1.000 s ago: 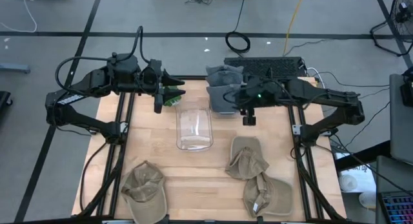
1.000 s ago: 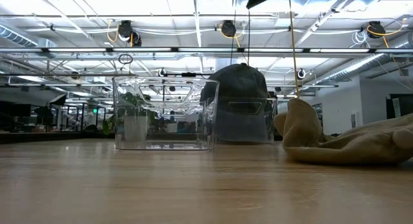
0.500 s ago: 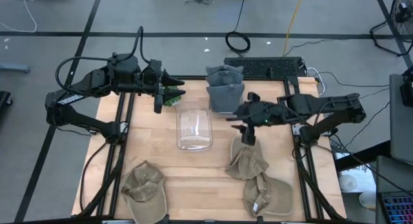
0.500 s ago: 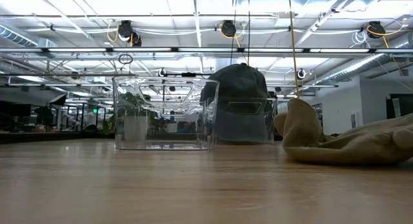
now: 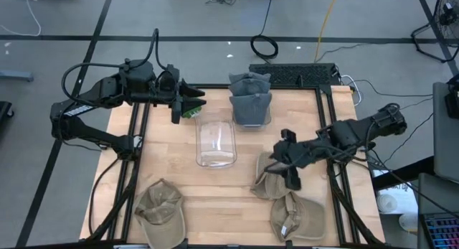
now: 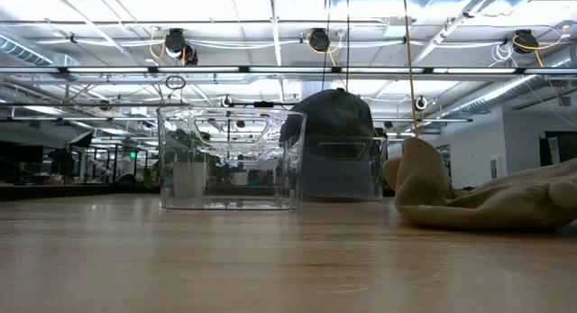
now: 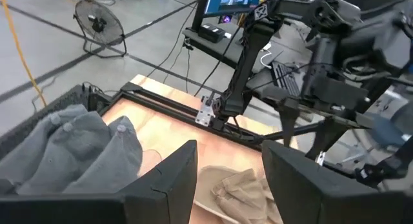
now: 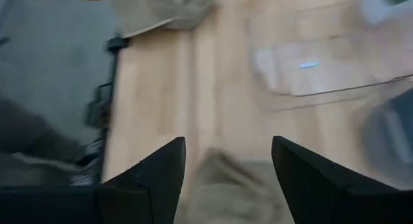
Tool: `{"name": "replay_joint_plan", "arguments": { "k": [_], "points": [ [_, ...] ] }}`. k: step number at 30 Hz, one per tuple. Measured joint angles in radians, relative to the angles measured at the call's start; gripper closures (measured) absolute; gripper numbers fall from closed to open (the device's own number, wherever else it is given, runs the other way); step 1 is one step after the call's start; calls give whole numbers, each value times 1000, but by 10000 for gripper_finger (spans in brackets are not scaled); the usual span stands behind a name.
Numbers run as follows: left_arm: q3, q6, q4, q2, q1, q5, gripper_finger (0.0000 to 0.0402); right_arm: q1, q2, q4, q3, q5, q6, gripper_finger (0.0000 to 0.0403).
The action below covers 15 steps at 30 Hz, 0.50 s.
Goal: Pick & Place hat
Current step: Put the bottom right brown cap into the left transparent bin
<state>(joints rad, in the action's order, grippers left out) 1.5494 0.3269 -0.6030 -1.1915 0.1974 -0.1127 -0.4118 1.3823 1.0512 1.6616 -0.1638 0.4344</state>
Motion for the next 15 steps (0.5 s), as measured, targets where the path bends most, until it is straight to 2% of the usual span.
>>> {"name": "replay_joint_plan", "arguments": {
  "k": [3, 7, 11, 15],
  "points": [
    [0, 49, 0, 0, 0, 0, 220, -18, -1, 32, 2, 64, 74, 183],
    [0, 105, 0, 0, 0, -3, 220, -53, -4, 182, 2, 151, 231, 183],
    [0, 115, 0, 0, 0, -20, 220, -94, -5, 303, 2, 243, 333, 183],
    [0, 128, -1, 0, 0, -22, 220, -139, -8, 349, 2, 293, 406, 183]
  ]
}}
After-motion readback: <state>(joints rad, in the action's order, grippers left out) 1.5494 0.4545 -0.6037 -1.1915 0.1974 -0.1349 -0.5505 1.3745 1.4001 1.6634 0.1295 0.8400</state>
